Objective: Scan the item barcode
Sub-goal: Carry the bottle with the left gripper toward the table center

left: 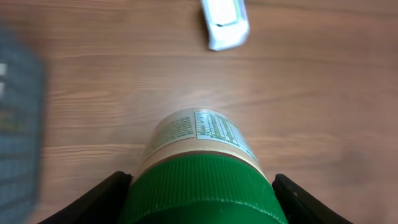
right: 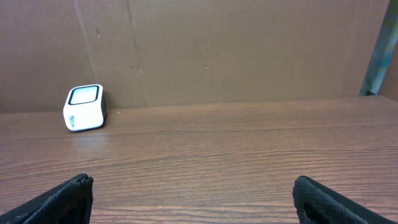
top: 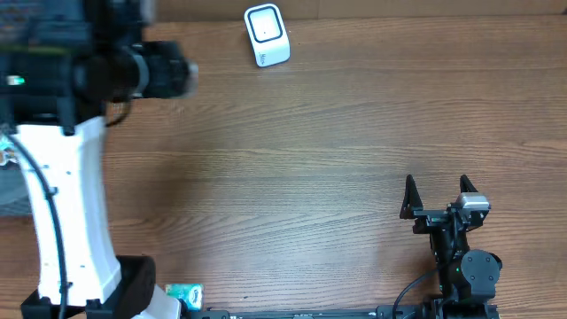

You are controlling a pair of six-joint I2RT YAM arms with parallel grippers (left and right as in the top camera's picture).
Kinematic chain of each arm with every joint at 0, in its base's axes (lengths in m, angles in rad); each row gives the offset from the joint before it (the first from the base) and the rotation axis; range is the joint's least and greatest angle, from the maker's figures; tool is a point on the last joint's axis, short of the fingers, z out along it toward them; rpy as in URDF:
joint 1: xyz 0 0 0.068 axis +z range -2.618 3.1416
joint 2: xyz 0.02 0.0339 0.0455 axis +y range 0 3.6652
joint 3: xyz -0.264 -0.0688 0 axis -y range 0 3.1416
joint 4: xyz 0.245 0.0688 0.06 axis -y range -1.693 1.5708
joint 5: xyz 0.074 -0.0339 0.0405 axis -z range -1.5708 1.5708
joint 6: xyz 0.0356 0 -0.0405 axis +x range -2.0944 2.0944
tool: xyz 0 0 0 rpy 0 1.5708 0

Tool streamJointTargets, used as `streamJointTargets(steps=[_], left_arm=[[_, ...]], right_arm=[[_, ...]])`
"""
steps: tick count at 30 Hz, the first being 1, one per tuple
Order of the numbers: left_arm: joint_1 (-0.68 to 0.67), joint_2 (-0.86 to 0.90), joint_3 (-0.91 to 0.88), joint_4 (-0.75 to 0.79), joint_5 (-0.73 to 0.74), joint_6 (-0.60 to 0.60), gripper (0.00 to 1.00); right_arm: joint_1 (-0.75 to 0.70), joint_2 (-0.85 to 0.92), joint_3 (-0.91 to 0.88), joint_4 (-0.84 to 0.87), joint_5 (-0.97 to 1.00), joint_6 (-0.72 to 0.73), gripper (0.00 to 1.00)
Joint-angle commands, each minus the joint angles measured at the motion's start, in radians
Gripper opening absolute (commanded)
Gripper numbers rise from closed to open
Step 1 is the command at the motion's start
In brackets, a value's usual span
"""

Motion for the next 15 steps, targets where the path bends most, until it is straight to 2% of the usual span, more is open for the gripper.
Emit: streamJointTargets(steps=[1, 3, 15], left_arm=[[-0.11, 0.019, -0.017, 0.009, -0.035, -0.133, 0.54], [-0.165, 0.037, -0.026, 0.005, -0.046, -0.198, 0.47], [-0.457, 0.293, -0.037, -0.01, -0.08, -0.484, 0.45]], right_arm=[[-0.003, -0.008, -0.011, 0.006, 0.01, 0.004, 1.0], [-0.003, -0.008, -0.011, 0.006, 0.01, 0.004, 1.0], [-0.003, -0.008, -0.011, 0.006, 0.01, 0.004, 1.0]])
